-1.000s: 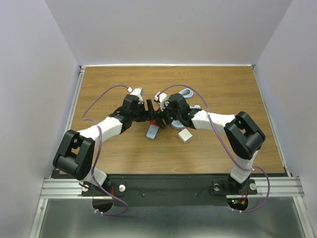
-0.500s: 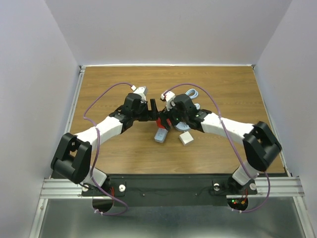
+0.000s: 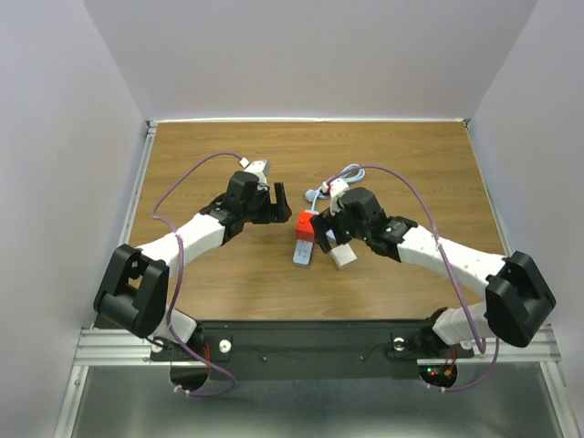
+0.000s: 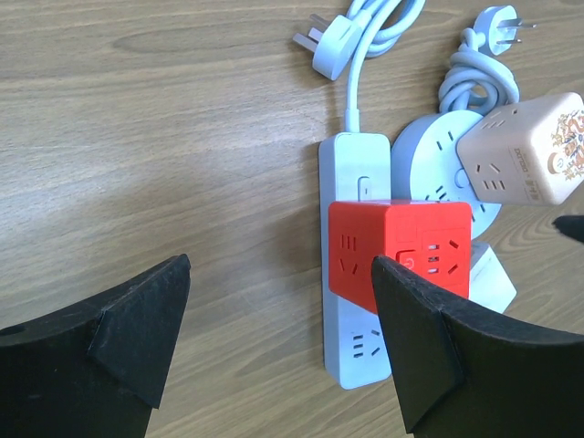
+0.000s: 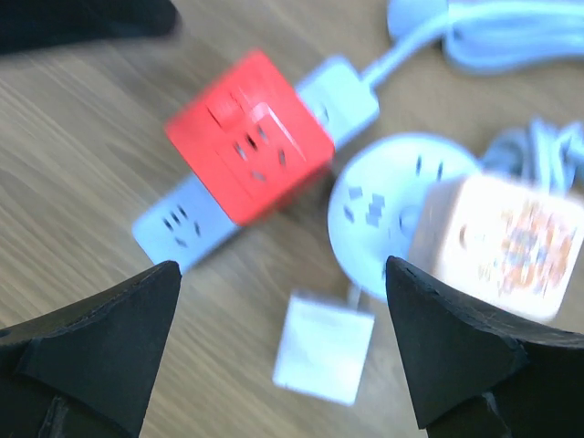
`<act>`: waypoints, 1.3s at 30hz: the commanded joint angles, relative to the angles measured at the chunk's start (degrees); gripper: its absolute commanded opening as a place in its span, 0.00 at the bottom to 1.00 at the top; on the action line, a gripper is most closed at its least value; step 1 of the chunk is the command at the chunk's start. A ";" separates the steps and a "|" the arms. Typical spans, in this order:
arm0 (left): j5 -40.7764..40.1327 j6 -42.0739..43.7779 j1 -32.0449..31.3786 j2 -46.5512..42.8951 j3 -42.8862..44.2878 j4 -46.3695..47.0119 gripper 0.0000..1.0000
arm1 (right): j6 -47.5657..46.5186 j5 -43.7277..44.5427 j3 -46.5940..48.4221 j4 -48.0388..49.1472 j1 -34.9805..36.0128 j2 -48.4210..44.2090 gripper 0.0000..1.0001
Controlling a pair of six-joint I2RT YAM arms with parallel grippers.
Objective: Insert the plug
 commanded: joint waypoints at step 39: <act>18.94 -2.44 0.03 -7.35 -1.46 4.93 0.91 | 3.86 -7.71 -2.10 -10.84 -2.55 0.92 0.10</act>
